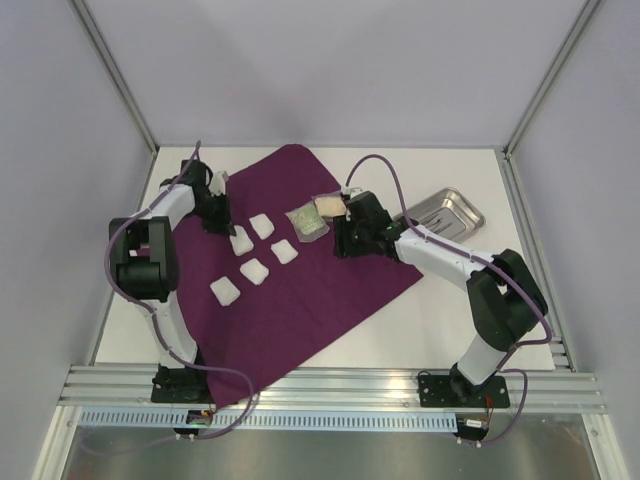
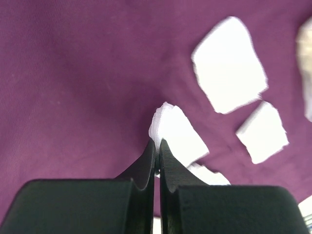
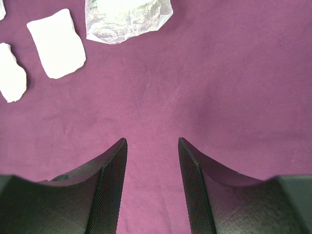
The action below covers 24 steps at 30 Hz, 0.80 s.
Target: Prepare the surgical pack
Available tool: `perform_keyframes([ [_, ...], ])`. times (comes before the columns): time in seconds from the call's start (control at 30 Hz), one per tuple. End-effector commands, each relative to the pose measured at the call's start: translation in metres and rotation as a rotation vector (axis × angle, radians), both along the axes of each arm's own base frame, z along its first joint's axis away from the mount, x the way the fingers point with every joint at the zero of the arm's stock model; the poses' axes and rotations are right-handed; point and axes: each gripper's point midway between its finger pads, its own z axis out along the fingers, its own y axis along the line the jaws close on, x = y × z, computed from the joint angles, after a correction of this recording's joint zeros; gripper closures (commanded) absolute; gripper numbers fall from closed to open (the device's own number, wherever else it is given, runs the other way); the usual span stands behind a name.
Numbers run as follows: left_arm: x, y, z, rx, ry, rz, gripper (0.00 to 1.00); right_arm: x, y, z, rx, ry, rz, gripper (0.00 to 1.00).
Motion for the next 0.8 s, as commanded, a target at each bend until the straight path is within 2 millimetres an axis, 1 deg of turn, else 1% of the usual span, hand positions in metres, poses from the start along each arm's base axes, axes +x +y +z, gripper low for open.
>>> perform_keyframes([
  [0.0,0.004,-0.006,0.04,-0.013,-0.118,-0.036,1.0,0.008,0.005,0.013,0.005,-0.039,0.005,0.51],
  [0.07,0.003,-0.014,0.053,-0.033,-0.144,-0.058,1.0,0.008,0.005,0.014,0.009,-0.04,0.003,0.51],
  [0.13,0.0,-0.024,0.062,-0.055,-0.154,-0.084,1.0,0.007,0.006,0.015,0.012,-0.043,0.003,0.51],
  [0.17,0.003,-0.024,0.067,-0.059,-0.166,-0.082,1.0,0.008,0.006,0.017,0.014,-0.046,0.002,0.51],
  [0.2,0.003,-0.04,0.075,-0.076,-0.183,-0.121,1.0,0.009,0.006,0.017,0.016,-0.048,0.002,0.51],
  [0.3,0.011,-0.053,0.086,-0.119,-0.201,-0.125,1.0,0.01,0.008,0.018,0.02,-0.047,0.003,0.51],
  [0.33,0.017,-0.062,0.092,-0.16,-0.211,-0.138,1.0,0.011,0.008,0.018,0.02,-0.047,0.003,0.51],
  [0.4,0.025,-0.068,0.095,-0.203,-0.21,-0.125,1.0,0.011,0.009,0.016,0.019,-0.042,0.003,0.51],
  [0.5,0.042,-0.07,0.087,-0.212,-0.21,-0.114,1.0,0.011,0.01,0.015,0.021,-0.038,0.005,0.51],
  [0.57,0.052,-0.07,0.077,-0.212,-0.2,-0.098,1.0,0.012,0.011,0.014,0.021,-0.036,0.008,0.51],
  [0.6,0.054,-0.07,0.067,-0.211,-0.179,-0.094,1.0,0.012,0.012,0.013,0.02,-0.035,0.008,0.51],
  [0.67,0.059,-0.069,0.062,-0.207,-0.169,-0.076,1.0,0.013,0.013,0.015,0.024,-0.036,0.01,0.51],
  [0.7,0.059,-0.069,0.053,-0.208,-0.148,-0.068,1.0,0.014,0.013,0.014,0.021,-0.035,0.011,0.51],
  [0.77,0.059,-0.072,0.047,-0.228,-0.129,-0.056,1.0,0.016,0.016,0.018,0.03,-0.042,0.015,0.51],
])
